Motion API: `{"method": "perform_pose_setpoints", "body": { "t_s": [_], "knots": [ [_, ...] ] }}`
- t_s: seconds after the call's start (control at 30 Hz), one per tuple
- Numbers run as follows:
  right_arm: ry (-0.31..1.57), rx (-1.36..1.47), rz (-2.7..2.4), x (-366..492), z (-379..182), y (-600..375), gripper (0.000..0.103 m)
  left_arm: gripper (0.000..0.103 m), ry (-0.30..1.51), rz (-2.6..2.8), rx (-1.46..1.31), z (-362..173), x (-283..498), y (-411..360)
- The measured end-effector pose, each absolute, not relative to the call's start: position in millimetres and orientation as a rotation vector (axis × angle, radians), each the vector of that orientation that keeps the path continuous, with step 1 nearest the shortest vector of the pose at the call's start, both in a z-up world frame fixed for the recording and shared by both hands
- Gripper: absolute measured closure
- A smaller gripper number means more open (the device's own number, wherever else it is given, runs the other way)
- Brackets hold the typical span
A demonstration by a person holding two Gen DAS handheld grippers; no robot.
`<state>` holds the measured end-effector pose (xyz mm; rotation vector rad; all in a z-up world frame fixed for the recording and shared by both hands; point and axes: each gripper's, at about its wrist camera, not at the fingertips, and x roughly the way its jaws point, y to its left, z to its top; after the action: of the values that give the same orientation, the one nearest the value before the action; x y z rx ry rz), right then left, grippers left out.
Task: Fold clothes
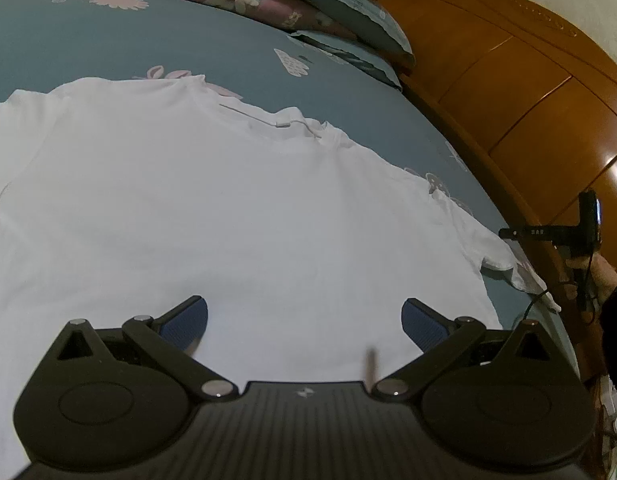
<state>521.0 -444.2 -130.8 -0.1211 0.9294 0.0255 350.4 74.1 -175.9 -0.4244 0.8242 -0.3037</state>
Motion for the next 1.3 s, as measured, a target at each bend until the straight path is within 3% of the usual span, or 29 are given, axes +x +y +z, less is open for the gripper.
{"method": "perform_pose_setpoints", "body": {
  "t_s": [0.23, 0.33, 0.4, 0.43, 0.57, 0.63, 0.7, 0.83, 0.9, 0.93, 1.3],
  "knots": [
    [0.966, -0.113, 0.092, 528, -149, -461, 0.053, 0.001, 0.818, -0.305, -0.407, -176, 350, 72],
    [0.959, -0.106, 0.128, 525, -149, -463, 0.068, 0.001, 0.816, -0.306, -0.403, -176, 350, 72],
    [0.95, -0.122, 0.14, 523, -148, -462, 0.09, 0.001, 0.816, -0.306, -0.402, -176, 350, 72],
    [0.943, -0.135, 0.129, 523, -149, -462, 0.096, 0.001, 0.815, -0.306, -0.4, -176, 350, 72],
    [0.906, -0.161, -0.018, 530, -150, -462, 0.101, 0.001, 0.815, -0.305, -0.398, -176, 350, 71],
    [0.896, -0.106, -0.055, 530, -146, -466, 0.099, 0.001, 0.815, -0.306, -0.4, -176, 350, 71],
    [0.87, -0.074, -0.014, 520, -137, -464, 0.088, 0.001, 0.815, -0.306, -0.408, -176, 350, 72],
    [0.869, -0.076, 0.008, 502, -115, -454, 0.082, 0.001, 0.814, -0.307, -0.424, -176, 350, 74],
    [0.882, -0.028, -0.006, 497, -107, -460, 0.062, 0.001, 0.814, -0.308, -0.431, -177, 350, 75],
    [0.887, -0.014, -0.02, 496, -106, -464, 0.059, 0.001, 0.813, -0.308, -0.435, -177, 350, 75],
    [0.965, 0.125, -0.236, 489, -131, -524, 0.057, 0.001, 0.811, -0.307, -0.43, -177, 351, 74]
  ]
}}
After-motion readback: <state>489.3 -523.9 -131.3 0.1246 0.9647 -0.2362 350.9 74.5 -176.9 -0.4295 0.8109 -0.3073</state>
